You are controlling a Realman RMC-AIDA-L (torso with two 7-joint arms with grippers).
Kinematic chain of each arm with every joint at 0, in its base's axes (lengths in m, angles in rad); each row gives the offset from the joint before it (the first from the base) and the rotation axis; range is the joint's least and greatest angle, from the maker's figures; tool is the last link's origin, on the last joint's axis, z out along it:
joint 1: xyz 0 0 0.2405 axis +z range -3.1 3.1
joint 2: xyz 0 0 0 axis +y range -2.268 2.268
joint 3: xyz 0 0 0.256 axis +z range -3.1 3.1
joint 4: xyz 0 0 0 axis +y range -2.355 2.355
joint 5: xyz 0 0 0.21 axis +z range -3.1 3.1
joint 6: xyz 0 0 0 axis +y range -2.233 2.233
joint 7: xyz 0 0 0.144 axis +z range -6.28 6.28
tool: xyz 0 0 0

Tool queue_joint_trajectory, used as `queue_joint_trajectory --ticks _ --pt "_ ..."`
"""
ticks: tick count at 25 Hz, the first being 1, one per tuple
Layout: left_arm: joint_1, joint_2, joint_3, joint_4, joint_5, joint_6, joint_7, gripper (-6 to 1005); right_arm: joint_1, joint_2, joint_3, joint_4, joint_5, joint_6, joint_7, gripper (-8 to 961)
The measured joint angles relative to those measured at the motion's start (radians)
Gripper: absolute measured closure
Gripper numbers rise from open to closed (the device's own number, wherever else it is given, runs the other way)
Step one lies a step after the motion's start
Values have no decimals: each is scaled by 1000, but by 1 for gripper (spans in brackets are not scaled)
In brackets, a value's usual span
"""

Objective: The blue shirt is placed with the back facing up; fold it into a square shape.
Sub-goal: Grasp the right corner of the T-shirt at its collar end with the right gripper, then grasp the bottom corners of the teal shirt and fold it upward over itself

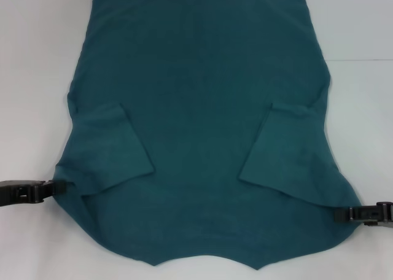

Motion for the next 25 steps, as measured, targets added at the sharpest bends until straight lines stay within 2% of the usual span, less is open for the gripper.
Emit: queue_joint_trajectory --ticks 5,10,13,19,25 --pt "-1 1 0 0 0 0 0 981 -6 6 13 -10 2 -5 -6 276" --pt "-4 1 0 0 0 1 -1 982 -17 6 16 -11 3 -2 -7 487" --pt "-7 2 0 0 0 1 -1 982 -23 6 17 -11 3 0 -7 731" --pt "-9 2 -3 0 0 3 -3 981 -46 5 65 -12 5 -10 -28 924" --pt "-4 6 -4 0 4 11 -33 981 -59 5 100 -11 6 -34 -67 923"
